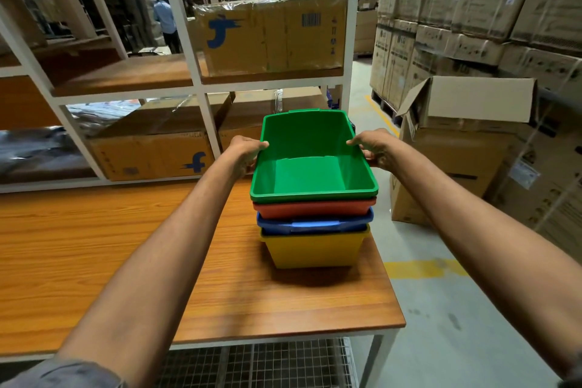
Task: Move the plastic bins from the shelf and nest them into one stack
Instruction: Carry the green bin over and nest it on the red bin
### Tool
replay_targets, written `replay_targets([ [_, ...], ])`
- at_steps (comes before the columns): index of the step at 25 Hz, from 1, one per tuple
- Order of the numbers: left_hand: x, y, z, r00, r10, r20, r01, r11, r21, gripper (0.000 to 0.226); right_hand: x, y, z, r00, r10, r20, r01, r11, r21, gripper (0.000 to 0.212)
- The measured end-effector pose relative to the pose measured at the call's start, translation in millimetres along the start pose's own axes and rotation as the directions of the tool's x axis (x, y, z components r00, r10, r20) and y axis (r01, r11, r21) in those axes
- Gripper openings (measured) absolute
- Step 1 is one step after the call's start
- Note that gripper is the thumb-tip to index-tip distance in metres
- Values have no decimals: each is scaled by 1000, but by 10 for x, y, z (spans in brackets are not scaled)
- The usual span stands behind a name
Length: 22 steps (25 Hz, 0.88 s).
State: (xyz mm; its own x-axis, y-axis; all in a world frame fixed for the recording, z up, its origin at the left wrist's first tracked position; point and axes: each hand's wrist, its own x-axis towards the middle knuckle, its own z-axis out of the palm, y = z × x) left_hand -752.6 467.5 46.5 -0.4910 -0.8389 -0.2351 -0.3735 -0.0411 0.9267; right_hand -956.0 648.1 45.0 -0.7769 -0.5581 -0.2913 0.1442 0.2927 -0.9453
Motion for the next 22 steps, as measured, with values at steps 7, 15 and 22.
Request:
replay_targets([
  [7,-114,298,-71,999,31,-40,-33,998,-50,37,-70,-230,-56,999,-41,-22,42,998,41,20],
  [15,-399,847,-408,968,172,181,-87,913,-398,32,-306,-789,-230,981,-193,-29,195,959,205,28],
  [22,-783,910,-500,925,330,-186,-375,729,-573,41,-289,-984,-232,948,-247,-201,319,740,592,54],
])
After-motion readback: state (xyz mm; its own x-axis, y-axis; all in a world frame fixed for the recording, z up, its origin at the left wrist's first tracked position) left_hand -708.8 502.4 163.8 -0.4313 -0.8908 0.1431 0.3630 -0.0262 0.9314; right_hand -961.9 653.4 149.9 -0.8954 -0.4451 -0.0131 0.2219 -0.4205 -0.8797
